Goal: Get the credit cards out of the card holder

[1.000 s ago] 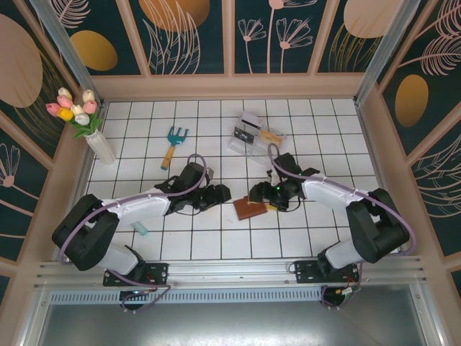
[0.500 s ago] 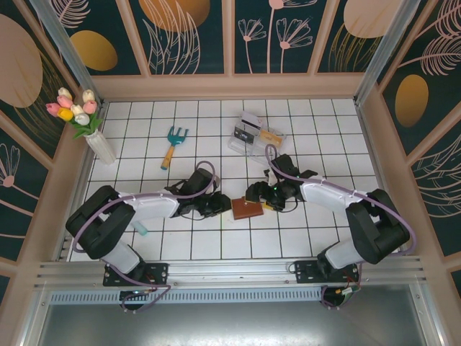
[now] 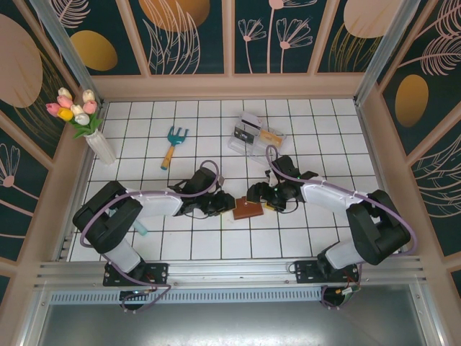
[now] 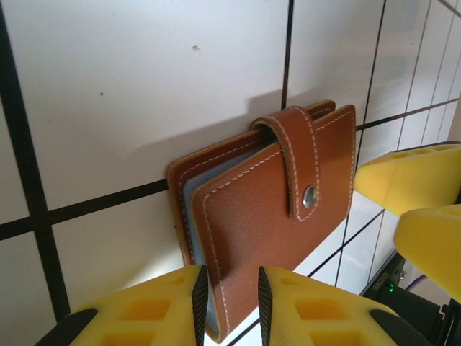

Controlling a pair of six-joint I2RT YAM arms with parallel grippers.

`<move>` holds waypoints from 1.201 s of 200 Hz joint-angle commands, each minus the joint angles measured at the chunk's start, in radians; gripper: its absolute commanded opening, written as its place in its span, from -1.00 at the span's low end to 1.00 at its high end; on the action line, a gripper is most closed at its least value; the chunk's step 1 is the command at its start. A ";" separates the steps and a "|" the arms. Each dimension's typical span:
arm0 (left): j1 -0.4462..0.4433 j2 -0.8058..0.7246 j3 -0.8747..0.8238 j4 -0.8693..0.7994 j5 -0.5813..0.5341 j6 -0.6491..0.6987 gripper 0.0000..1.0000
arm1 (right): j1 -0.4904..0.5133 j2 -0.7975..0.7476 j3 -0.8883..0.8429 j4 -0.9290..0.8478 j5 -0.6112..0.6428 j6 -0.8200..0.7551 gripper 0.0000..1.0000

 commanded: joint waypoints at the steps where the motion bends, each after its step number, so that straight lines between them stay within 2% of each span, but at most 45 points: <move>1: -0.003 0.012 0.017 -0.003 0.004 0.025 -0.43 | -0.004 0.012 -0.014 0.011 -0.013 0.010 0.47; 26: -0.004 0.029 0.023 0.004 0.007 0.027 -0.44 | -0.001 0.021 -0.018 0.019 -0.026 0.015 0.35; 62: -0.003 0.042 0.078 -0.036 -0.020 0.073 -0.58 | 0.007 0.042 -0.014 0.022 -0.028 0.014 0.32; 120: -0.002 0.095 0.139 -0.168 -0.110 0.194 -0.99 | 0.010 0.059 -0.010 0.074 -0.102 0.035 0.31; 129: -0.002 0.097 0.158 -0.195 -0.132 0.227 -1.00 | 0.011 0.055 -0.014 0.083 -0.111 0.042 0.32; 152: 0.007 0.107 0.231 -0.317 -0.228 0.364 -1.00 | 0.010 0.034 0.007 0.027 -0.033 0.023 0.31; 178: 0.023 0.122 0.345 -0.454 -0.279 0.564 -1.00 | -0.001 0.021 0.066 -0.052 0.071 -0.017 0.36; 194: 0.029 0.140 0.405 -0.527 -0.309 0.674 -1.00 | -0.003 0.012 0.078 -0.049 0.104 -0.011 0.38; 223: 0.045 0.131 0.469 -0.620 -0.459 0.869 -1.00 | -0.004 0.012 0.095 -0.025 0.162 0.002 0.38; 240: 0.084 0.111 0.484 -0.620 -0.451 0.953 -1.00 | -0.004 0.025 0.103 0.014 0.166 -0.016 0.37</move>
